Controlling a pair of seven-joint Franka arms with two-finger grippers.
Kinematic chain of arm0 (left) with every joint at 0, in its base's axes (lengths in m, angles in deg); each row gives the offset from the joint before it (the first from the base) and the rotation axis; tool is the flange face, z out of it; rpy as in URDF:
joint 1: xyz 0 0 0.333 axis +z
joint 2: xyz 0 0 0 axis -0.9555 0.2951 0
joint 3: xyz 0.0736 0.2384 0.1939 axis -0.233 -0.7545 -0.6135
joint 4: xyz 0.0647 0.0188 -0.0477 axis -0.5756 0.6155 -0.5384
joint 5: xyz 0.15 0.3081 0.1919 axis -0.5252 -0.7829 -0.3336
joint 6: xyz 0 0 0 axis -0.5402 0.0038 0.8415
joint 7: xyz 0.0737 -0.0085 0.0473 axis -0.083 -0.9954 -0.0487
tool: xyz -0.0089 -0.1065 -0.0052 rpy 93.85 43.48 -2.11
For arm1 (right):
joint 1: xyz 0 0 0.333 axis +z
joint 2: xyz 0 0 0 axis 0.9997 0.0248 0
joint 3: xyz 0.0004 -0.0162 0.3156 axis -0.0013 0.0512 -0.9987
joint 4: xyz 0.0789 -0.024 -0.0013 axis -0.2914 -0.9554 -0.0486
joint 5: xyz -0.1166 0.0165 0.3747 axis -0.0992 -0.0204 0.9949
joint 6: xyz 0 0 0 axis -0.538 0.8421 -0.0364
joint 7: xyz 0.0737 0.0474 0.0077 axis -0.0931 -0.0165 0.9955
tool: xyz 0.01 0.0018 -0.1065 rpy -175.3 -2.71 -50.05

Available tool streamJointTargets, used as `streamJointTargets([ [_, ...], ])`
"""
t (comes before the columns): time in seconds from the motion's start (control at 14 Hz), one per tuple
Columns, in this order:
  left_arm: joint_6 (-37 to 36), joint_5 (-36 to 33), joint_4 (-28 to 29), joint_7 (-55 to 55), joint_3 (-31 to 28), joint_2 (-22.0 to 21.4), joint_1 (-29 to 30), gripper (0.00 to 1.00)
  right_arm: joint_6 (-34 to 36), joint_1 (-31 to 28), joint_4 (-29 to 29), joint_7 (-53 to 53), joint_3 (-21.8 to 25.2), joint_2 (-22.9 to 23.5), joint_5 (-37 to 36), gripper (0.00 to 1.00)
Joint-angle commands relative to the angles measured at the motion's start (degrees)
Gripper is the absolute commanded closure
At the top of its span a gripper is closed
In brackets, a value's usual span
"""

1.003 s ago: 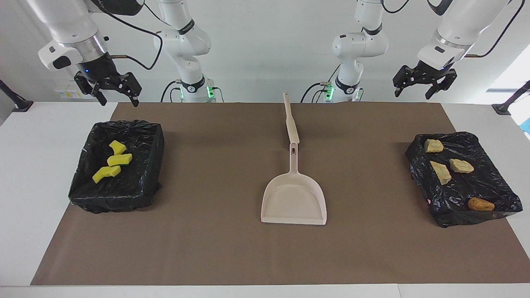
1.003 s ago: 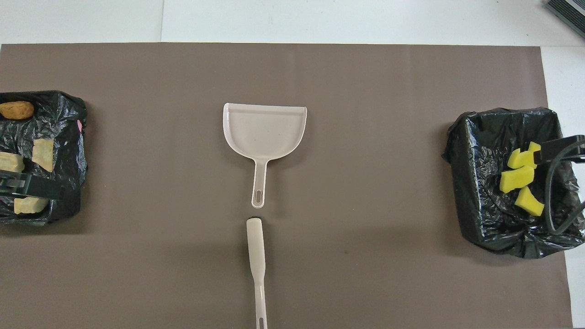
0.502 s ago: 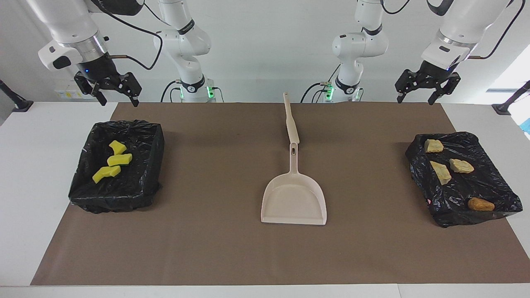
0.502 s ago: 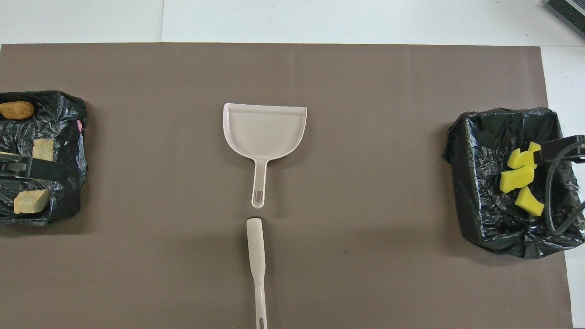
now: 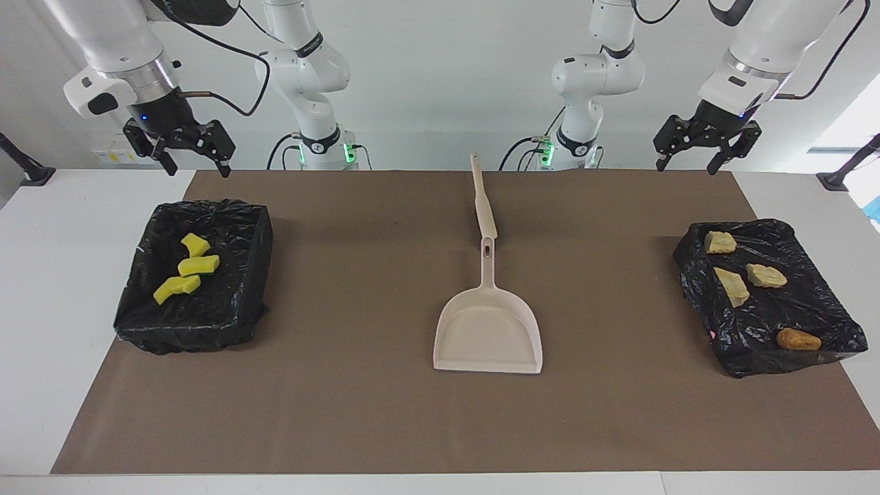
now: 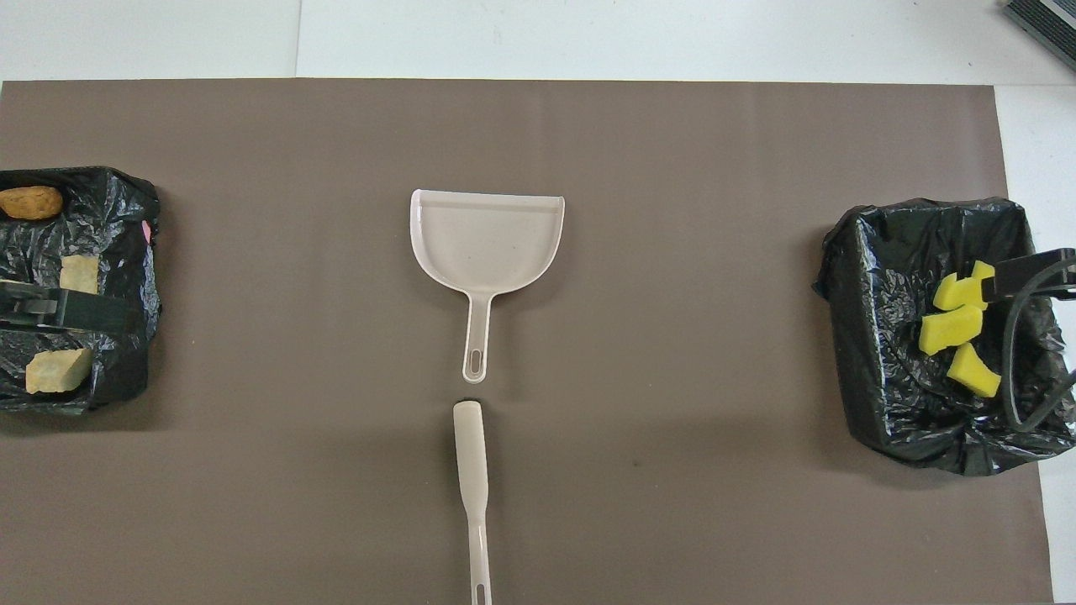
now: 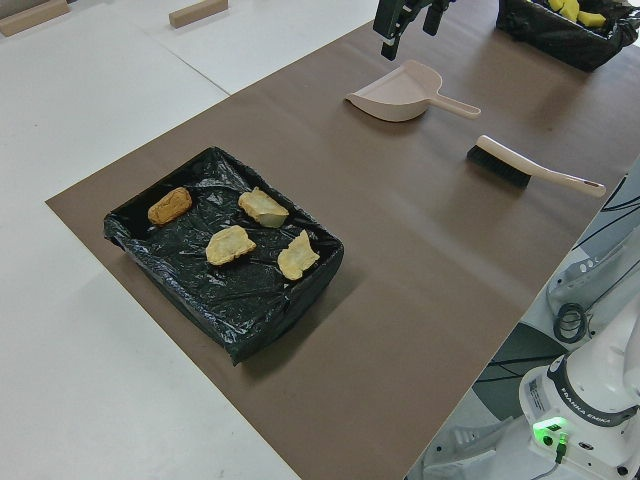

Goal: Sweep and dump trash in bin

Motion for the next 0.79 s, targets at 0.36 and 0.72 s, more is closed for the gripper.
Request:
streamJointTargets([
  [0.36, -2.8, -0.5, 0.5, 0.0, 0.4, -0.7, 1.0, 0.00, 0.3, -0.2, -1.0, -0.3, 0.0, -0.9, 1.1, 0.00],
  [0.72, -2.2, -0.6, 0.5, -0.6, 0.4, -0.7, 1.2, 0.00, 0.3, -0.2, -1.0, -0.3, 0.0, -0.9, 1.1, 0.00],
])
